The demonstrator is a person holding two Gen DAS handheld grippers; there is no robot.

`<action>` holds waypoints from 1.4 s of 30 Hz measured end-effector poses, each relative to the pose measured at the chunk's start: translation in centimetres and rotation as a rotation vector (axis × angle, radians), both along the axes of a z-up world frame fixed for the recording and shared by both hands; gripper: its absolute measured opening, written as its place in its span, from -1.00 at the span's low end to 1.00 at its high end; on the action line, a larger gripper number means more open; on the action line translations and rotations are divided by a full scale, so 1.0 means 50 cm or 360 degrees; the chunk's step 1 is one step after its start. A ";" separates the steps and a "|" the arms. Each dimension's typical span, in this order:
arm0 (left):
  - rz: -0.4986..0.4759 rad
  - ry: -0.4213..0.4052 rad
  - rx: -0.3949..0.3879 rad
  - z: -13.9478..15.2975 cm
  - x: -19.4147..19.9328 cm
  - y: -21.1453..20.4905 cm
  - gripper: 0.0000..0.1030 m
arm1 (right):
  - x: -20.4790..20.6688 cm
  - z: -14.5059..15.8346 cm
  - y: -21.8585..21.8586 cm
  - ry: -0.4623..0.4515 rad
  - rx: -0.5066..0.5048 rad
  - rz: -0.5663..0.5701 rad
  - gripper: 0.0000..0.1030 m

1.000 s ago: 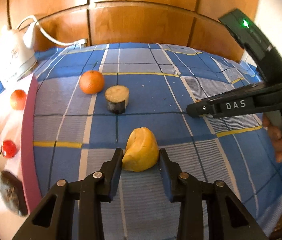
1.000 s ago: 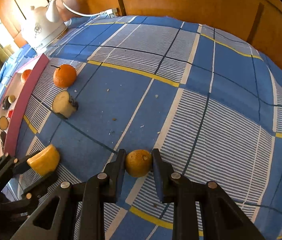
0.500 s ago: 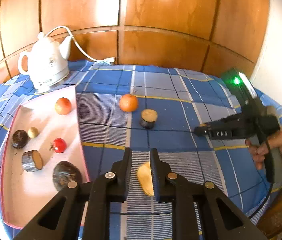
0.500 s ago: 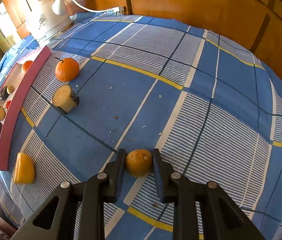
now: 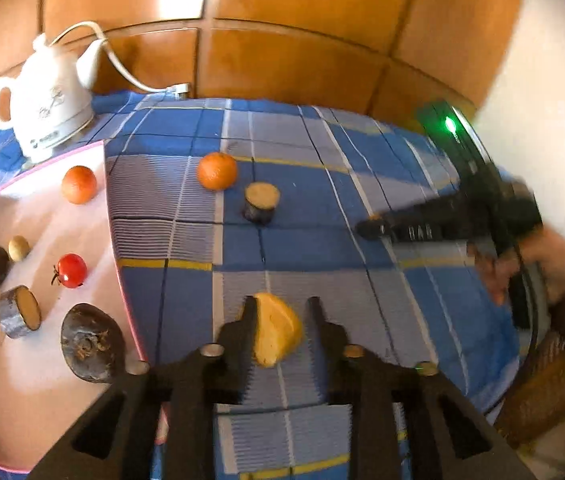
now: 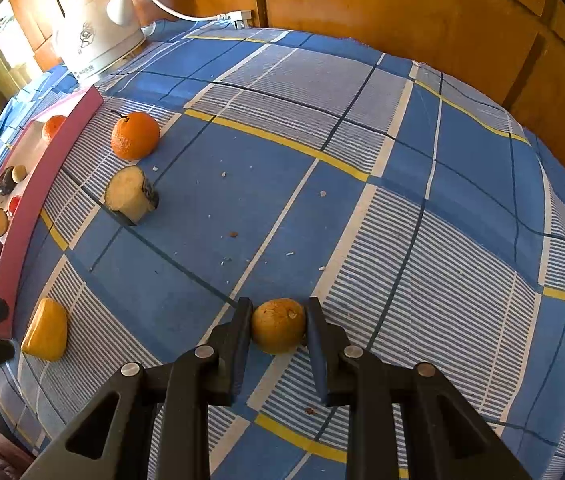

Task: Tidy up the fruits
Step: 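Carry the yellow wedge into the tray and open the left tool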

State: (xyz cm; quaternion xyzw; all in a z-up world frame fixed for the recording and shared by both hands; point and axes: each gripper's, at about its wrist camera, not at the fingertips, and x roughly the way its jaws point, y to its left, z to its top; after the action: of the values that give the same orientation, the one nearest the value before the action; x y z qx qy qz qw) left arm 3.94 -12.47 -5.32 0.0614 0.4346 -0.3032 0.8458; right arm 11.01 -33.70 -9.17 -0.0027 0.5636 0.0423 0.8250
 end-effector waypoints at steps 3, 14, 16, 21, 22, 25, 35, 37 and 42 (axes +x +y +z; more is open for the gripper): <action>-0.0079 -0.0041 0.0108 -0.005 -0.009 -0.004 -0.11 | 0.006 0.000 0.003 0.0010 -0.0020 0.0011 -0.47; -0.0195 0.0019 0.0408 -0.058 0.012 -0.071 -0.33 | 0.012 0.001 0.014 0.0018 -0.0047 0.0026 -0.46; -0.0154 -0.0023 0.0407 -0.063 0.008 -0.073 -0.34 | 0.011 0.000 0.017 0.0014 -0.0055 0.0031 -0.46; -0.0041 -0.0026 0.0205 -0.032 0.003 -0.042 -0.47 | 0.007 0.000 0.021 0.0008 -0.0065 0.0041 -0.46; -0.0024 -0.0028 0.0159 -0.020 0.002 -0.033 -0.47 | 0.006 -0.001 0.021 0.0007 -0.0064 0.0040 -0.46; 0.0009 -0.0060 0.0025 0.021 -0.001 -0.002 -0.48 | 0.004 -0.002 0.023 0.0000 -0.0075 0.0048 -0.47; 0.0473 -0.0071 -0.0098 0.085 0.131 0.166 -0.47 | -0.004 -0.001 0.030 -0.0011 -0.0090 0.0048 -0.47; 0.0575 -0.0017 -0.0099 0.070 0.172 0.195 -0.47 | -0.004 0.000 0.030 -0.0011 -0.0088 0.0049 -0.47; 0.0711 0.0061 -0.0080 0.032 0.238 0.233 -0.47 | -0.001 0.001 0.030 -0.0010 -0.0094 0.0054 -0.47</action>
State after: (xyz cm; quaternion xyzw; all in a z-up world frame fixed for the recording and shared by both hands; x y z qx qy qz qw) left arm 15.83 -0.85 -3.70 -0.0631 0.4458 -0.1202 0.8848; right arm 10.96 -32.18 -9.12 -0.0367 0.5619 0.0396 0.8254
